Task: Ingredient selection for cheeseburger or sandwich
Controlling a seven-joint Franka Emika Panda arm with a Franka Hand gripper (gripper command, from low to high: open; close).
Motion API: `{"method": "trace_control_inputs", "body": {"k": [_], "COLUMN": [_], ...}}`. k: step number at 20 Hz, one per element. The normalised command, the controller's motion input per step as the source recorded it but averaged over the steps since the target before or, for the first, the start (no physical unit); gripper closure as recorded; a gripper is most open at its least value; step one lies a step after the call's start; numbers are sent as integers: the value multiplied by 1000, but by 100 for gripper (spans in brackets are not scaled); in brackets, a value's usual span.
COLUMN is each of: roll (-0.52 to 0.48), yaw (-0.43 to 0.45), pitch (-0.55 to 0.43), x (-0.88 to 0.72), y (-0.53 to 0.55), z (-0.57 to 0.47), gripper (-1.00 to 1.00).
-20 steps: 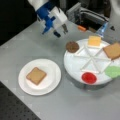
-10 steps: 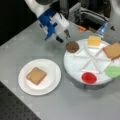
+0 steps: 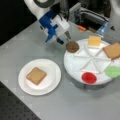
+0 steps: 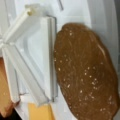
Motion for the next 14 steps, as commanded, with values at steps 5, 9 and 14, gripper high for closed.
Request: {"method": "trace_control_inputs", "body": {"k": [5,9,14], "roll": [237,251,276], "yaw": [52,52,48], "pitch": [-43,-44,-56], "x": [110,54,14], "y": [-115,-113,-95], "z": [-126,-115,-135], "gripper": [-100,-100,-100]}}
